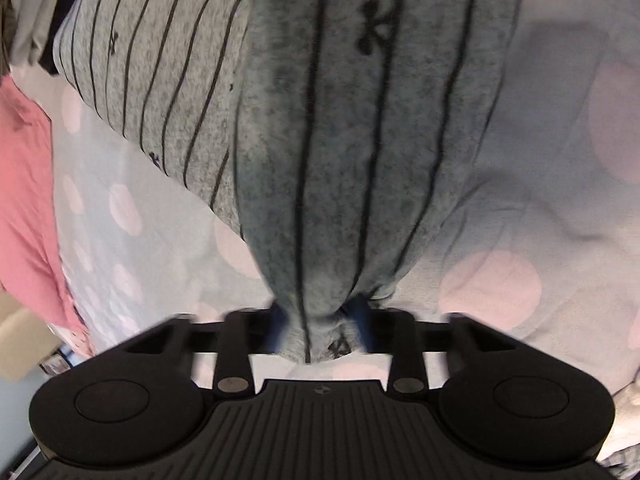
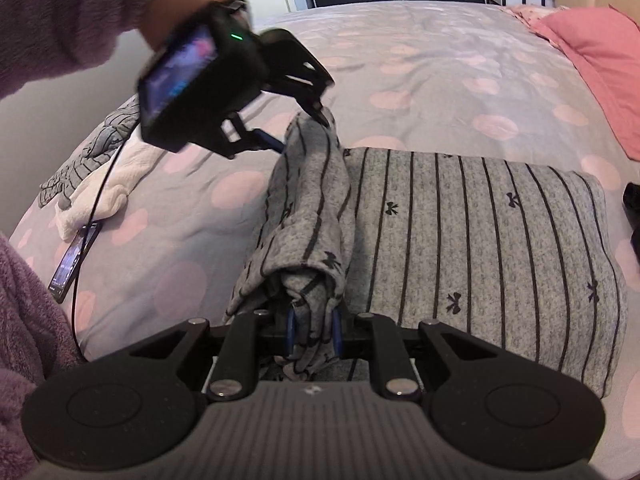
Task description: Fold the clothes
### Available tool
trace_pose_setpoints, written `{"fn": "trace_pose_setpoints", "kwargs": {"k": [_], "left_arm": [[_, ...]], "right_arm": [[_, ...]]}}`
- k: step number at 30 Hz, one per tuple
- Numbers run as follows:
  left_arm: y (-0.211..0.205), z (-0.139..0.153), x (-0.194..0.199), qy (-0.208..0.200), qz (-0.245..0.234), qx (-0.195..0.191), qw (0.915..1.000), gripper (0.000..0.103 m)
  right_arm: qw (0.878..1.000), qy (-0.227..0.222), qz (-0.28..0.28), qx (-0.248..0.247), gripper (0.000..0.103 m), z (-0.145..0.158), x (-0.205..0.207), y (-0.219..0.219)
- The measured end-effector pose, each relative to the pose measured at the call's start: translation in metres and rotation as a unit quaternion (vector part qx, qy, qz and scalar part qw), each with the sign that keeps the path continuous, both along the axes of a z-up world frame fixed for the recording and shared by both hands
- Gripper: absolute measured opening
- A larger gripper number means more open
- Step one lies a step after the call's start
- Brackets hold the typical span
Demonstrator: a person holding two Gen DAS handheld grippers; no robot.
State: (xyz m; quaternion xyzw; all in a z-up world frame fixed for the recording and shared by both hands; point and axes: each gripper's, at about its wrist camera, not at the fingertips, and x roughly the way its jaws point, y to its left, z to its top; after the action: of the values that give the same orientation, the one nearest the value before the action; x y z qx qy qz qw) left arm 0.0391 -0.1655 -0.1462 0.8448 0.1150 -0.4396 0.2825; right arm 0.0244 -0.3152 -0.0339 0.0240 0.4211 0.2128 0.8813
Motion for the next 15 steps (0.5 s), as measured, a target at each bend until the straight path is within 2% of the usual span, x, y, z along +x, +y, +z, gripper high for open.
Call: {"fn": "trace_pose_setpoints", "kwargs": {"k": [4,9,12,15], "left_arm": [[0.003,0.011,0.008,0.004,0.055,-0.021,0.9983,0.014],[0.008,0.044,0.014,0.0,0.095,-0.068,0.9931,0.012],[-0.003,0.07,0.02,-0.004,0.107,-0.098,0.9894,0.012],[-0.023,0.093,0.027,-0.01,0.092,-0.125,0.9878,0.012]], "right_arm": [[1.0,-0.008,0.006,-0.002,0.019,0.005,-0.005,0.001],[1.0,-0.023,0.008,0.001,0.019,0.017,-0.015,-0.005],[0.999,-0.031,-0.012,0.018,0.019,0.029,-0.022,-0.024],[0.997,-0.043,-0.041,0.038,0.019,0.042,-0.03,-0.051]]}}
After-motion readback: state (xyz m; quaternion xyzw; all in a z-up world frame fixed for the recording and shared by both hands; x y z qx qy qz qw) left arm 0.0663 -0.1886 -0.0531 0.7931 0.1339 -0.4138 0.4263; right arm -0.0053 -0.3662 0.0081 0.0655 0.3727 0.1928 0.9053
